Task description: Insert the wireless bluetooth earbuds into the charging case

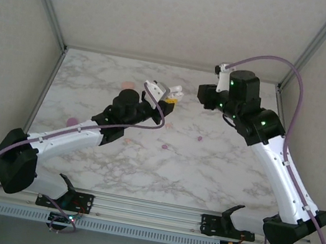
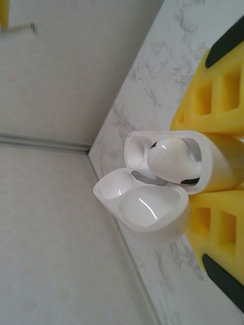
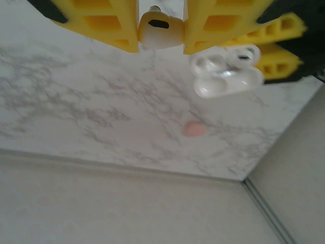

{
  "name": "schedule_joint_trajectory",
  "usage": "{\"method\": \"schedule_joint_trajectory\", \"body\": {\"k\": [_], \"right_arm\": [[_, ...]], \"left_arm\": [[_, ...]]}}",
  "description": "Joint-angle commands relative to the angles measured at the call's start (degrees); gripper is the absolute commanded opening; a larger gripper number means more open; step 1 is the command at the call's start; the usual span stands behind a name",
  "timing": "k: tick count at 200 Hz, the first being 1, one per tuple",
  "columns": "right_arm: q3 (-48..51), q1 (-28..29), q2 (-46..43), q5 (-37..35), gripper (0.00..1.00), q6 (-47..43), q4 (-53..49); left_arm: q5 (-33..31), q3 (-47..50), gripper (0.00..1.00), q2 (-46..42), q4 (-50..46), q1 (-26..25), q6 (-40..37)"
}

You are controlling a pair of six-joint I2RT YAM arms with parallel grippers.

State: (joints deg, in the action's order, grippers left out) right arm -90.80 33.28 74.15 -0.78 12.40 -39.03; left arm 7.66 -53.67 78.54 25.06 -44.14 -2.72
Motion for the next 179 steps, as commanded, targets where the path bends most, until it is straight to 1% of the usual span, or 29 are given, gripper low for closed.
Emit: {"method": "schedule_joint_trajectory", "body": {"k": [1, 36, 75, 123, 155, 179], "right_arm": [[0.1, 0.5, 2.2, 4.6, 0.25, 0.2, 5.1], [0.5, 0.5, 3.2, 7.2, 0.25, 1.2, 6.6], [0.9, 0.6, 4.4, 8.3, 0.25, 0.8, 6.6], [1.3, 0.7, 5.9, 10.1, 0.25, 0.3, 6.0], [1.2, 0.7, 6.8, 10.1, 0.25, -0.7, 5.1], [1.2, 0.9, 7.5, 10.8, 0.24, -1.7, 3.9]], "left_arm": [[4.4, -2.8, 0.2, 0.7, 2.8, 0.4, 1.7], [5.7, -3.5, 0.21, 1.2, 2.8, 0.4, 2.3], [6.6, -4.1, 0.21, 1.4, 2.8, 0.4, 2.7], [6.4, -4.5, 0.21, 1.6, 2.8, 0.4, 2.9], [6.4, -4.8, 0.21, 1.5, 3.2, 0.4, 3.1], [5.3, -4.6, 0.21, 1.3, 3.5, 0.4, 3.4]]}}
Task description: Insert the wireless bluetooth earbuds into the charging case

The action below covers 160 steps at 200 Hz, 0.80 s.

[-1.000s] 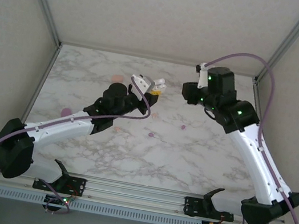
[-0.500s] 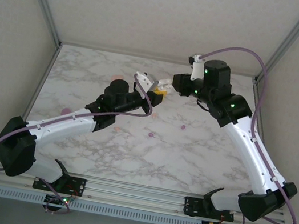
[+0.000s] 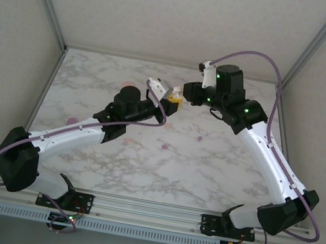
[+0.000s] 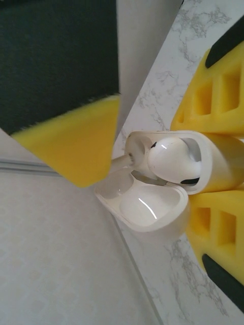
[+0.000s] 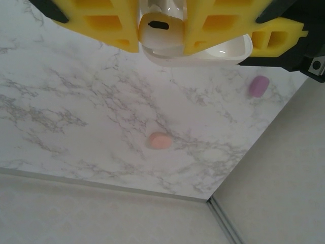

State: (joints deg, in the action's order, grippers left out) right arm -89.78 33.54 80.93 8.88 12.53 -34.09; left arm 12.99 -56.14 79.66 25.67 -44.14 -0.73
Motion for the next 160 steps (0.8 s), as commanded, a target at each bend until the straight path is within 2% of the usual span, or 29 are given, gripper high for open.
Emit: {"method": "schedule_joint_trajectory", "body": {"k": [1, 109, 148, 160], "right_arm": [[0.2, 0.7, 0.8, 1.2, 0.24, -1.8, -1.0], [0.4, 1.2, 1.1, 6.3, 0.29, -6.7, -4.7], [0.7, 1.2, 0.9, 5.4, 0.31, -5.5, -5.0], [0.4, 1.2, 0.7, 2.8, 0.34, -3.9, -5.0]], "left_arm": [[0.0, -2.1, 0.21, 0.2, 2.9, 0.4, 1.4], [-2.7, -2.5, 0.2, 0.3, 4.2, 0.4, 2.0], [-3.1, -2.6, 0.2, 0.2, 4.5, 0.4, 1.7], [-3.2, -2.6, 0.2, 0.2, 4.4, 0.4, 1.5]]}}
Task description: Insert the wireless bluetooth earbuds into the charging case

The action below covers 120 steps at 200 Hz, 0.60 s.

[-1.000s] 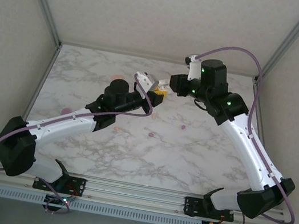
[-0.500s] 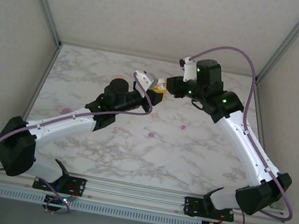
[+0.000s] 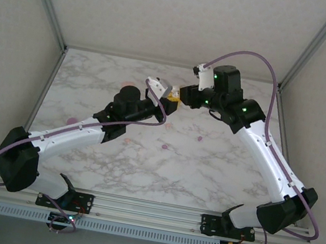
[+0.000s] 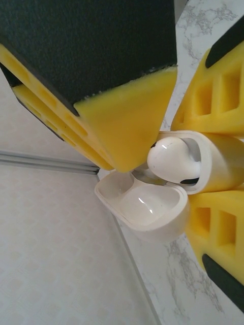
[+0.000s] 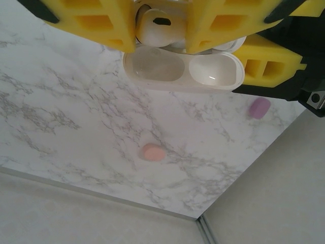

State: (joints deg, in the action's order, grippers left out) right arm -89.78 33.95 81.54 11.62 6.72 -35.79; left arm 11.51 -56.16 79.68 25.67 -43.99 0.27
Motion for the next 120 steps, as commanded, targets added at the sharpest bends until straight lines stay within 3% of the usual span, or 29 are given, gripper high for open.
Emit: {"method": "schedule_joint_trajectory", "body": {"k": [1, 49, 120], "right_arm": [[0.4, 0.8, 0.1, -0.1, 0.34, 2.0, -3.3], [-1.0, 0.7, -0.6, 1.3, 0.42, 5.5, -1.9], [-3.7, 0.6, -2.2, -4.4, 0.44, 8.1, -3.0]], "left_arm": [[-1.7, -2.5, 0.2, 0.2, 4.4, 0.2, 0.4], [-1.2, -2.6, 0.2, 0.1, 3.3, 0.3, -0.4], [-0.5, -2.4, 0.2, -0.1, 2.9, 0.2, -0.9]]}}
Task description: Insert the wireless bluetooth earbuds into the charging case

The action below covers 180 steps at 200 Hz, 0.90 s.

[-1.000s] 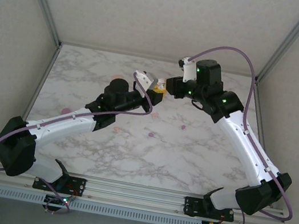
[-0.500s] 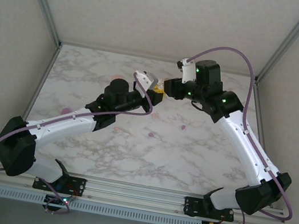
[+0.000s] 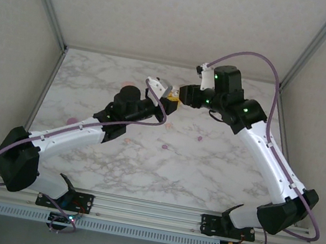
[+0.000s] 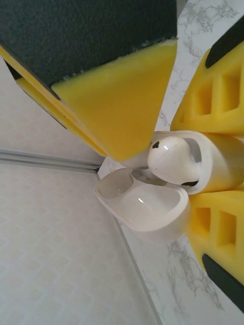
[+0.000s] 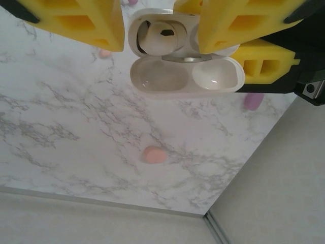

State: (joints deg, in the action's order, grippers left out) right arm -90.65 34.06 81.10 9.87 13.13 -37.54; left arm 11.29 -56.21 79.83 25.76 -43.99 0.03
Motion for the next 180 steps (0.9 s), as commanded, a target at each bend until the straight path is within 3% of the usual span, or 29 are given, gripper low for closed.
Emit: {"method": "schedule_joint_trajectory", "body": {"k": [1, 52, 96, 180], "right_arm": [[-2.8, 0.5, -1.7, -2.7, 0.44, 1.6, -1.3], [-6.3, -1.2, -1.1, -1.3, 0.44, 5.6, -2.0], [-17.0, -6.0, 6.9, 9.1, 0.45, 9.4, -12.4], [-27.2, -6.3, 17.4, 15.9, 0.48, 4.9, -26.5]], "left_arm": [[-0.3, -2.3, 0.2, -0.2, 2.8, 0.2, -0.6], [2.3, -2.0, 0.2, -0.4, 1.9, 0.1, -3.5], [5.2, -2.1, 0.2, -1.3, -0.9, 0.2, -8.1], [8.1, -3.6, 0.2, -2.9, -4.4, 0.2, -11.6]]}}
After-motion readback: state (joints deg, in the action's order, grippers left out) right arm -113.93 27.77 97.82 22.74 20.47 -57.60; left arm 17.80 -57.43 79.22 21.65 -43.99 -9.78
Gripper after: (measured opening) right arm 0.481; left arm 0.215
